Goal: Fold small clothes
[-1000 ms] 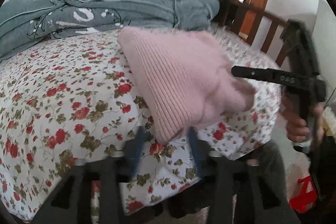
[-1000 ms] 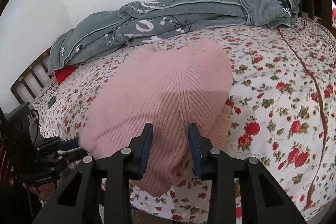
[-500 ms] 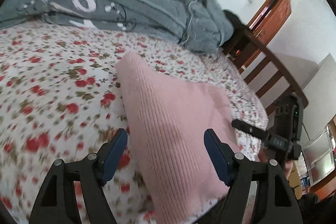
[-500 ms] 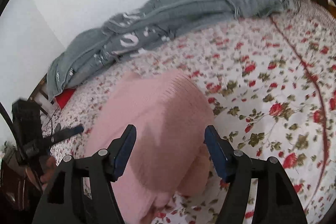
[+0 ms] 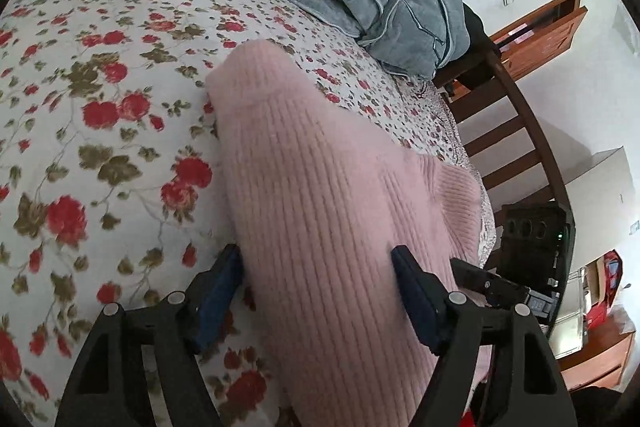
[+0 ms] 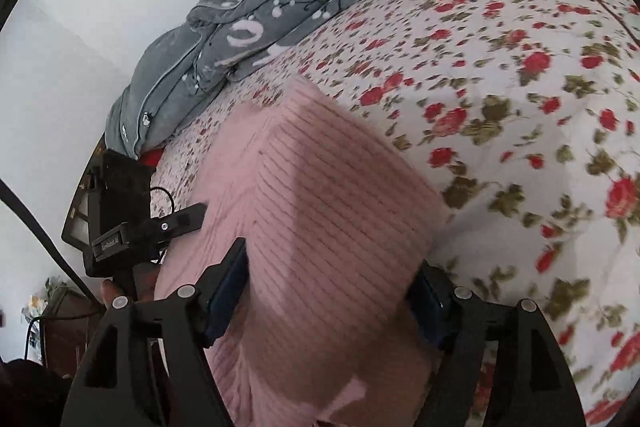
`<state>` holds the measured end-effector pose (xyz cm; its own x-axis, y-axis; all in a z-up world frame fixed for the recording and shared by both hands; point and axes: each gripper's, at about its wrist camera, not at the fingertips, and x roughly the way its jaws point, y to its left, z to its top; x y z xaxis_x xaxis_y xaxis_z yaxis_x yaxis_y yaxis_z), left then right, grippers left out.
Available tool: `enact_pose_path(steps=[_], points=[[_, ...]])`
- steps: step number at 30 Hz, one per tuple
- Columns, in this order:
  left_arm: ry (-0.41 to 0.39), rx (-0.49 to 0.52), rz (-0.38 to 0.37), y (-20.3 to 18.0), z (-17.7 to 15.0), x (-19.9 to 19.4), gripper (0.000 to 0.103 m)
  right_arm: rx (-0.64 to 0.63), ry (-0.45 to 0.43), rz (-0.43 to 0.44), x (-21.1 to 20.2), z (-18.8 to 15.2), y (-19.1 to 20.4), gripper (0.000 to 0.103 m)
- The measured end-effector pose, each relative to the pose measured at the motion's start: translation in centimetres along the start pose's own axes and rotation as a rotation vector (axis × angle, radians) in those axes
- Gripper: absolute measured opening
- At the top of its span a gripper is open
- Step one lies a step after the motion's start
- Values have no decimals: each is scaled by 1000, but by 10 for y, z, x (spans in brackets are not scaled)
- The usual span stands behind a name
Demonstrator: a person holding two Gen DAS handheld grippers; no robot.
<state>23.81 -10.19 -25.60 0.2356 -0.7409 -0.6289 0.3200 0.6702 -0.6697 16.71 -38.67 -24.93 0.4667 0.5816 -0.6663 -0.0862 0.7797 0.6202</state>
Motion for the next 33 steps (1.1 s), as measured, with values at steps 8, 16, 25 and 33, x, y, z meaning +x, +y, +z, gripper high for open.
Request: enact_pose_path(steps=[8, 16, 25, 33], points=[[-35, -16, -55, -5, 12, -17, 36, -1, -12, 86, -4, 10, 13, 36], [-139, 10, -34, -2, 50, -66, 34, -63, -26, 125, 17, 48, 59, 34], [-205, -2, 111, 46, 114, -109, 34, -85, -2, 225, 104, 119, 93, 34], [-123, -114, 184, 114, 130, -65, 39, 5, 87, 173, 184, 135, 59, 44]])
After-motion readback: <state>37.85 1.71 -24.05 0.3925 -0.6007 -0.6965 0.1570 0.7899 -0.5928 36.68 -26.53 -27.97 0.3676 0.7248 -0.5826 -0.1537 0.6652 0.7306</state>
